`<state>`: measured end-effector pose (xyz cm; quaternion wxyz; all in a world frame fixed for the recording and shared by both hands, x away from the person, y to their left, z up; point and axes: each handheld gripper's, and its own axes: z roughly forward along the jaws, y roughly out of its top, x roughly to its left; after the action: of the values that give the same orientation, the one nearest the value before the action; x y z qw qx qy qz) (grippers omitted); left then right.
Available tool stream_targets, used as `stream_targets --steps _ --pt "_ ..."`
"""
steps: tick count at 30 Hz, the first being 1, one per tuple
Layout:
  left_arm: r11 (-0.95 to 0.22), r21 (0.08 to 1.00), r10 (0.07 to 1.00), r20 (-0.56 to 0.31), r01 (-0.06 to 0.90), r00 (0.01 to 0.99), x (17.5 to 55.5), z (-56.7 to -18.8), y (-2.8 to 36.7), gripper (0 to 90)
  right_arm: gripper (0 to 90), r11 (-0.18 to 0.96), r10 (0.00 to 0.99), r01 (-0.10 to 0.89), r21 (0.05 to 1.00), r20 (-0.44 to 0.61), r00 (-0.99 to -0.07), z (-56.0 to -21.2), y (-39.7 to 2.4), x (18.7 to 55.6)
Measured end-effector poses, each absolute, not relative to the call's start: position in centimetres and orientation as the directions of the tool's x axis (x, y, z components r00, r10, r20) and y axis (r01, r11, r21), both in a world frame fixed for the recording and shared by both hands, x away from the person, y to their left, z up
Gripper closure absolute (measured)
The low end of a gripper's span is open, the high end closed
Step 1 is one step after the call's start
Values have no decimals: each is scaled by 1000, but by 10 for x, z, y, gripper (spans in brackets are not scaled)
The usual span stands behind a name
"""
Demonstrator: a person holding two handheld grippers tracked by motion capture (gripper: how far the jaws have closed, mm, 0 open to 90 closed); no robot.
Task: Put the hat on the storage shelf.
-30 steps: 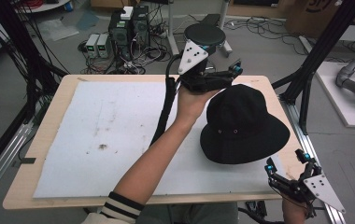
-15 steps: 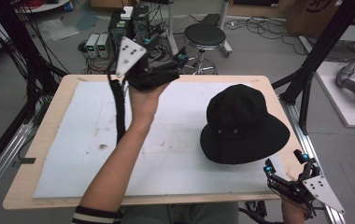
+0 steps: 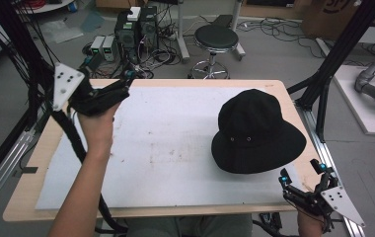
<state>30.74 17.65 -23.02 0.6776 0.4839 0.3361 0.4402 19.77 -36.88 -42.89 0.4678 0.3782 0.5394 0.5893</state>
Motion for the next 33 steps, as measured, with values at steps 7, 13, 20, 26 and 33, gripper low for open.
stream_targets --steps 7,13,20,26,33 --pt "118 960 948 -32 -256 316 285 -250 215 154 43 16 961 -137 990 -53 -271 -430 -371 199" --pt "64 965 975 -6 -254 224 262 -265 253 153 43 4 963 -136 991 -40 -267 -431 -373 200" --pt "39 969 989 -2 -244 150 238 -292 281 153 42 12 961 -135 991 -48 -271 -432 -371 202" --pt "9 981 995 9 -191 96 228 -326 298 153 43 4 962 -136 991 -41 -272 -432 -370 203" --pt "-4 991 999 11 -133 47 222 -366 313 153 42 4 952 -123 992 -41 -302 -434 -369 210"
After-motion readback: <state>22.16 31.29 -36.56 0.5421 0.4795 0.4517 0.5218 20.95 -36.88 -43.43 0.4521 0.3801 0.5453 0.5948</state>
